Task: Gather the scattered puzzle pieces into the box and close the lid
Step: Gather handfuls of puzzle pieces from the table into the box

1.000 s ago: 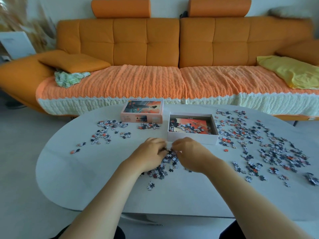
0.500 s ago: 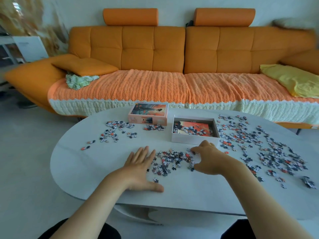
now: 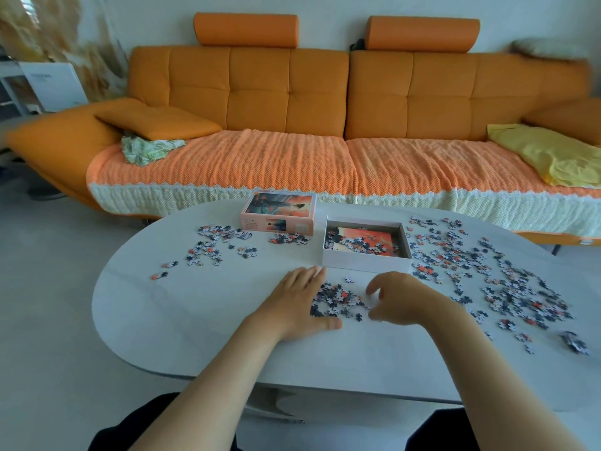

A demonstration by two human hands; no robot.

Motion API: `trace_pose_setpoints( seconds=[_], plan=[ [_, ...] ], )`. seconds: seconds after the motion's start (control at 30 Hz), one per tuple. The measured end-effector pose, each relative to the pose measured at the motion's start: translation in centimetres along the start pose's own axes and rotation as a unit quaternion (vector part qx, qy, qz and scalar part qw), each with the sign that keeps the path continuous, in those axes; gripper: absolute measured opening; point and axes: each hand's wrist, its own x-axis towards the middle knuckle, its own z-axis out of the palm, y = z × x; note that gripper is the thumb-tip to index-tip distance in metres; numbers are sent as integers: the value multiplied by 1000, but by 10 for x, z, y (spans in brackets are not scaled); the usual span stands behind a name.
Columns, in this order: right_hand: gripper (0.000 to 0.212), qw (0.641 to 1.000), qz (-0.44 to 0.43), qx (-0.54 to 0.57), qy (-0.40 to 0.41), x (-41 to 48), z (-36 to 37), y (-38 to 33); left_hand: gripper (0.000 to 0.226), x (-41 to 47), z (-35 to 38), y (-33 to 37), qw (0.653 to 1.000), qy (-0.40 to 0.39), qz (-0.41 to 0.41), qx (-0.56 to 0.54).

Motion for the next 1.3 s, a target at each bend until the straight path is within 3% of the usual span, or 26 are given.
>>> trace_pose_setpoints(
  seconds=[0.17,0.4,0.53,0.67,0.73,0.97,1.13,1.3],
  plan=[
    [17,999,14,36,34,0,-2,0,93,14,5,5,998,36,44,-19],
    [21,993,-21,100,66,10,1,-7,77,20,3,17,988,55,41,-136],
    [45,994,-61,42,75,11,-1,-5,82,14,-17,7,993,47,23,-109],
    [94,997,-71,-41,-2,13,8,-12,96,7,-25,-9,1000,-7,-4,-15],
    [98,995,-76,-63,-4,15,9,-17,94,6,-22,-9,1000,-9,5,9],
    [52,993,-113,18,28,22,10,-26,55,17,-15,3,995,52,36,-71],
    [37,991,-112,61,48,25,8,-23,32,23,-20,2,993,71,31,-94],
    [20,988,-108,90,70,31,4,-16,26,29,-24,7,988,92,27,-122]
  ],
)
